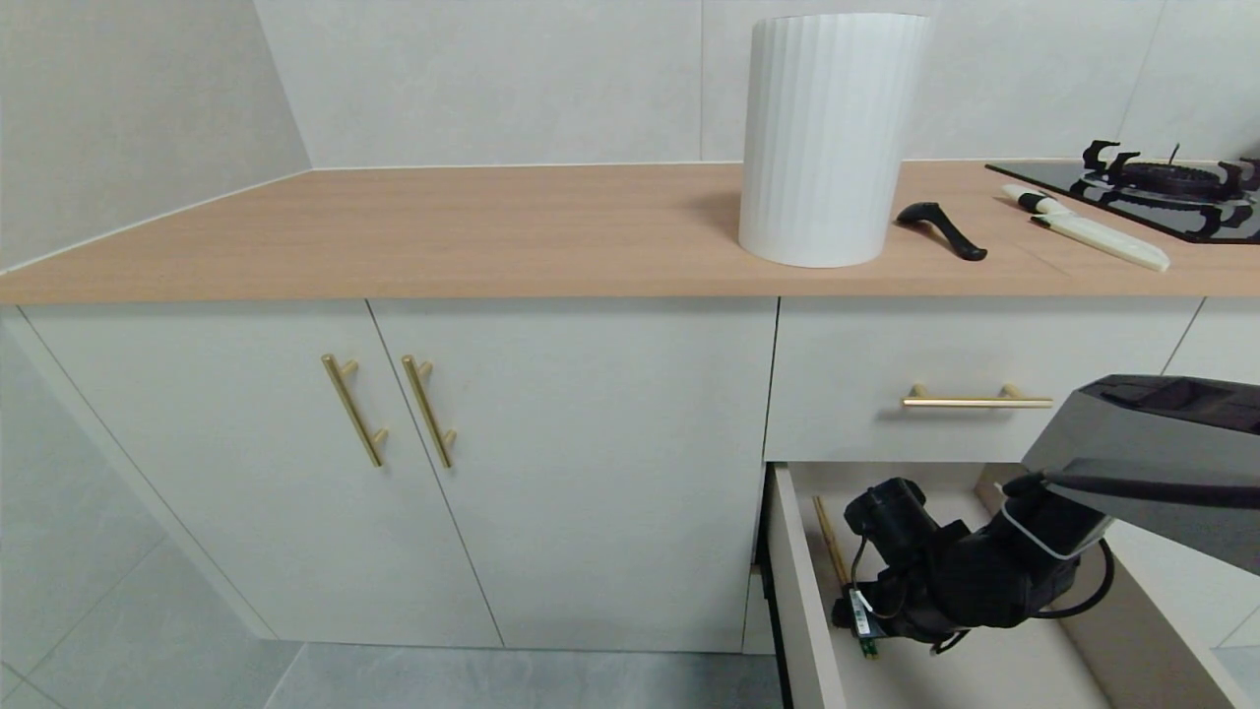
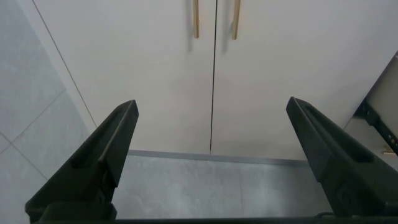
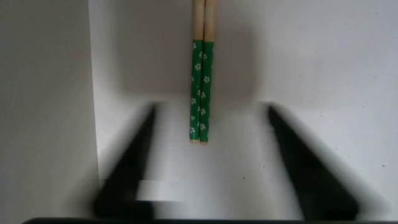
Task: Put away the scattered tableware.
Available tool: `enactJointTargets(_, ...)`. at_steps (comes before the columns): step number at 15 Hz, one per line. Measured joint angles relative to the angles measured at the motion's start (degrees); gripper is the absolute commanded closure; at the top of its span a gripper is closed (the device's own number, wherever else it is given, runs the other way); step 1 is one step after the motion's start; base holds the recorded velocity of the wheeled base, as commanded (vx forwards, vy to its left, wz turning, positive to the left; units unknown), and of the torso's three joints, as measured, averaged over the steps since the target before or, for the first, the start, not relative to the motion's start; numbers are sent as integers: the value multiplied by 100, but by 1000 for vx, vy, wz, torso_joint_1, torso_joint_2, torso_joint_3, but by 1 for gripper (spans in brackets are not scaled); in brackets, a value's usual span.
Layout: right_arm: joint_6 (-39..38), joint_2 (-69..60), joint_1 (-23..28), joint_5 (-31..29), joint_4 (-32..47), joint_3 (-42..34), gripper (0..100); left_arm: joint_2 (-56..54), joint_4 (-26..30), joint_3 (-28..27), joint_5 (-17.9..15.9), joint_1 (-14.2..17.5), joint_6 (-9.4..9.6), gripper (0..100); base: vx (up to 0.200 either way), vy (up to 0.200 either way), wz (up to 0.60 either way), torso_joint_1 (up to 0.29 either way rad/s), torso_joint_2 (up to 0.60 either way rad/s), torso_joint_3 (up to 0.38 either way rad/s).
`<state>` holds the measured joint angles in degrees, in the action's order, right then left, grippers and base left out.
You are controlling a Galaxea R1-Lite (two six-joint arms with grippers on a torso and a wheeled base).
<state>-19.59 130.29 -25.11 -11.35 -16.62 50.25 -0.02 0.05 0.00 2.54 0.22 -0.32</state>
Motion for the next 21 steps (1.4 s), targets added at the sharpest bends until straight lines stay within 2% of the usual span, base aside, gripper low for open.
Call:
enactJointTargets(4, 0, -179, 0, 24, 11, -59, 0, 0, 0, 0, 0, 2, 0, 0, 0, 0, 0, 0, 0, 0)
enactJointTargets(7, 52, -800, 4, 66, 41, -288, 0, 2, -2, 0, -2, 2, -1, 0, 0, 0, 0, 0, 0, 0)
enactJointTargets(12, 497, -2570, 202, 112, 825, -489, 0, 0, -2, 0, 0, 2, 0, 0, 0, 0, 0, 0, 0, 0)
enactJointTargets(15, 802, -3432, 563, 464, 997, -467, 0, 2, 0, 0, 0, 0, 0, 0, 0, 0, 0, 0, 0, 0)
enactJointTargets(21, 911, -4122, 686, 588, 1013, -519, 0, 0, 0, 0, 0, 2, -1, 0, 0, 0, 0, 31, -275, -281)
